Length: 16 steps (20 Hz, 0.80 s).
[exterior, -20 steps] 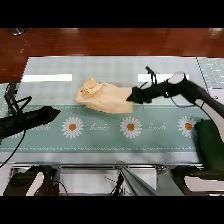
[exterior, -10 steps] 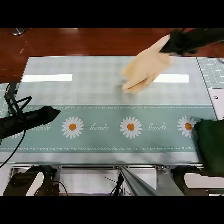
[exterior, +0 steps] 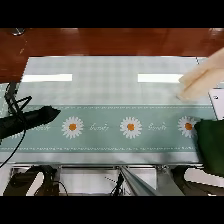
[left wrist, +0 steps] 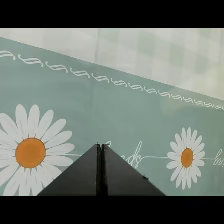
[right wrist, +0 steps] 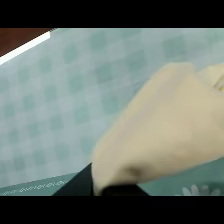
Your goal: Fold the shirts.
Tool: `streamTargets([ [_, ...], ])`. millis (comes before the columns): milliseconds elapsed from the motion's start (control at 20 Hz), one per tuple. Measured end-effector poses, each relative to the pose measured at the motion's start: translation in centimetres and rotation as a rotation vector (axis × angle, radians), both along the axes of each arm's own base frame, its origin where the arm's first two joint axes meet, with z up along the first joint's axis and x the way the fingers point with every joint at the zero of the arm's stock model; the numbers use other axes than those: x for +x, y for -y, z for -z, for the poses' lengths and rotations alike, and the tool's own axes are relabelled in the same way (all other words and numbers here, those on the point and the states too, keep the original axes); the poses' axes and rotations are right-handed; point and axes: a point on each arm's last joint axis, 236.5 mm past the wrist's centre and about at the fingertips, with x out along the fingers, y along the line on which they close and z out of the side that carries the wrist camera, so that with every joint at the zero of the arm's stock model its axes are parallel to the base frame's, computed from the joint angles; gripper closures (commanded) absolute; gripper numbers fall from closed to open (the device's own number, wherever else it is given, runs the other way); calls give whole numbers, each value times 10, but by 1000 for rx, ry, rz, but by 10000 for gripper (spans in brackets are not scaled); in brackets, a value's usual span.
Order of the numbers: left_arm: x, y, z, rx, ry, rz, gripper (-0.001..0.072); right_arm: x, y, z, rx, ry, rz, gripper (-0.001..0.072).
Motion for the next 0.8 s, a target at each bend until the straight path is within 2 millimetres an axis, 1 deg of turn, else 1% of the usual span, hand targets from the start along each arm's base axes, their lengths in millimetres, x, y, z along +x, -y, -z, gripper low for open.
streamTargets([
  [100, 1, 0, 0, 5, 6, 3, 680, -32, 31, 1, -16, -59, 90, 692],
  [200, 2, -1, -1, 8, 12, 3, 679, -64, 57, -3, -45, -93, 189, 692],
  [300, 3, 0, -2, 10, 19, 6, 680, -97, 77, -4, -61, -126, 285, 691],
  [350, 3, 1, -2, 11, 23, 11, 680, -113, 83, -3, -65, -142, 326, 691],
  [450, 4, 5, -4, 13, 37, 23, 680, -148, 91, 9, -81, -199, 406, 691],
  [600, 7, 13, -8, 16, 70, 44, 680, -206, 100, 37, -99, -332, 556, 691],
  [750, 12, 21, -14, 15, 112, 57, 680, -263, 98, 67, -116, -482, 704, 681],
  [800, 14, 24, -17, 15, 128, 59, 680, -278, 97, 75, -127, -525, 747, 541],
])
